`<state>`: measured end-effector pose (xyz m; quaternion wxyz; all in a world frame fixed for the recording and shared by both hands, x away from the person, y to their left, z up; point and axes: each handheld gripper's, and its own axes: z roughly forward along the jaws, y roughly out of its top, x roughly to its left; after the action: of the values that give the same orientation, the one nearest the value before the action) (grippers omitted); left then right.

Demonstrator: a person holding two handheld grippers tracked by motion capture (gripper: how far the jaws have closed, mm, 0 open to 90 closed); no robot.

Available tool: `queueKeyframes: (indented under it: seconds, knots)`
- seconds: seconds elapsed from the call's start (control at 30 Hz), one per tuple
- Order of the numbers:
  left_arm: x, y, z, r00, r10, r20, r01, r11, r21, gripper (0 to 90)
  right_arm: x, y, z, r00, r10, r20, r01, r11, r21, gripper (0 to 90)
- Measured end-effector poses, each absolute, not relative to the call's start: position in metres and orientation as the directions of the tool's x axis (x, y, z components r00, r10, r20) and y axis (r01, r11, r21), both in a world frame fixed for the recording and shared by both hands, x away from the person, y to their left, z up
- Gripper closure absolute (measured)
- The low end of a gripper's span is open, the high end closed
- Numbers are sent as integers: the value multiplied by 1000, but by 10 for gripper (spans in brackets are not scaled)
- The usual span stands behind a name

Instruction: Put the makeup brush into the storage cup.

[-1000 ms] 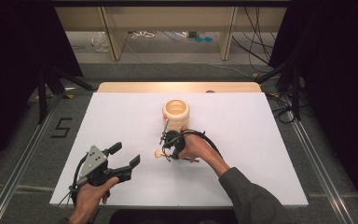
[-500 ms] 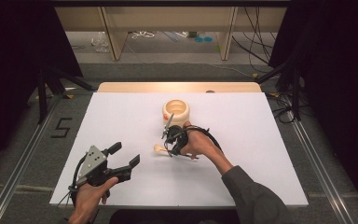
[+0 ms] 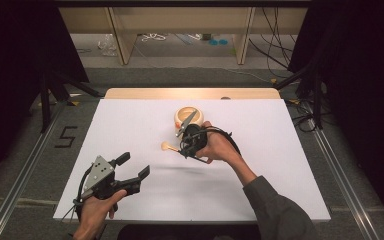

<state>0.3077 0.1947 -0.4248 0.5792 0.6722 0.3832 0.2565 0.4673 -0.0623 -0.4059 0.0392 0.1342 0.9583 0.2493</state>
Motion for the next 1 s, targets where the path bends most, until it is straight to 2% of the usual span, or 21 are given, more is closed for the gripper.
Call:
queueKeyframes:
  seconds: [0.43,1.0]
  knots:
    - [309,195,-425,579,809,-103,212,-27,977,185,474,-77,-385,-947,322,4,245,712,658,833]
    - [308,195,-425,570,815,-99,224,-38,974,185,480,-92,-371,-924,380,36,252,538,804,833]
